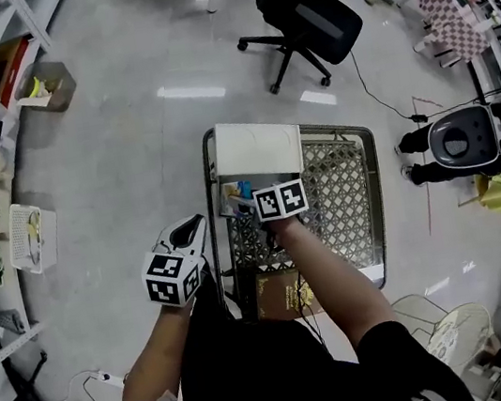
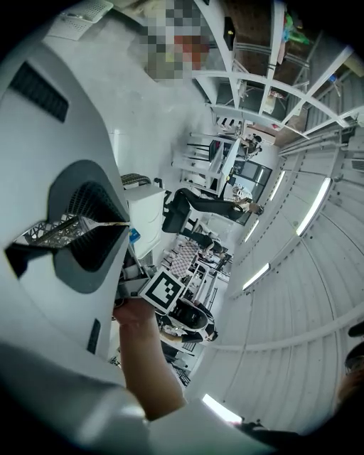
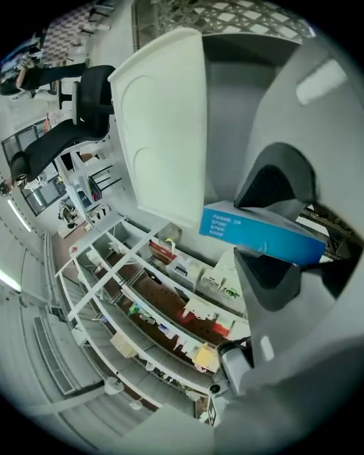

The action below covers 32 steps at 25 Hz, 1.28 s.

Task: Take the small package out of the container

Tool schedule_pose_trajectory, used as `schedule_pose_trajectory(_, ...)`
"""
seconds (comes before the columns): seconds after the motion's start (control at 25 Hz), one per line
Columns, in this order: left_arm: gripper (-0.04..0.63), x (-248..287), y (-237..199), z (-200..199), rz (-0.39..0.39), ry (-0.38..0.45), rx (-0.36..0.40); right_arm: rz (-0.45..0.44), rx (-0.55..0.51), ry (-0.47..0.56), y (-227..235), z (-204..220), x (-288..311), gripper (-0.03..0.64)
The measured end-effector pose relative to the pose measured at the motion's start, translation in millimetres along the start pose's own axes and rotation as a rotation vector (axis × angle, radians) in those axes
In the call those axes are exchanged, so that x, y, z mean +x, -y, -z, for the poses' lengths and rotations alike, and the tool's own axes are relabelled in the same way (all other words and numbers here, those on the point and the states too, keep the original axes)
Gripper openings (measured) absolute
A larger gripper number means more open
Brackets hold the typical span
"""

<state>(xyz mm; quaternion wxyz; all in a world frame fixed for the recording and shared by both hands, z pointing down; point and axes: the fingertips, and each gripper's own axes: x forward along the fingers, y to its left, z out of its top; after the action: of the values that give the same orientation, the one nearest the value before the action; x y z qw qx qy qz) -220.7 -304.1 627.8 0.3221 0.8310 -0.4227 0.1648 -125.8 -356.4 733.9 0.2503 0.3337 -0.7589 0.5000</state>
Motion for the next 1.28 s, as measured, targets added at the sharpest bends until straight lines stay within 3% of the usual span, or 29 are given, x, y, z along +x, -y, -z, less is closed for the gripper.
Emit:
schedule_pose_trajectory(0.2,0.02,-5.3,-12.4,4.0,-0.011,0.001,-0.018,0.137,-0.04,-0.034,18.2,7.3,4.3,0.182)
schedule_pose_trajectory(0.28,0.02,-6.8,-14.2,4.6,-0.006,0.002,-0.02,0.171,-0.056,-0.035,21.8,8.6,2.9,0.146)
schedule_pose_trajectory(0.92,0.02,-16.9,-23.6,-14.7,0.065,0.026,0.023,0.204,-0.014,0.06,3.1,-0.9,-33.5,0.095)
schedule_pose_trajectory(1.28,0.02,-18.6,-6.1,-25.5,0.075,0.032,0.073,0.127,-0.003,0.173,-18.4,-14.3,-73.1,0.094)
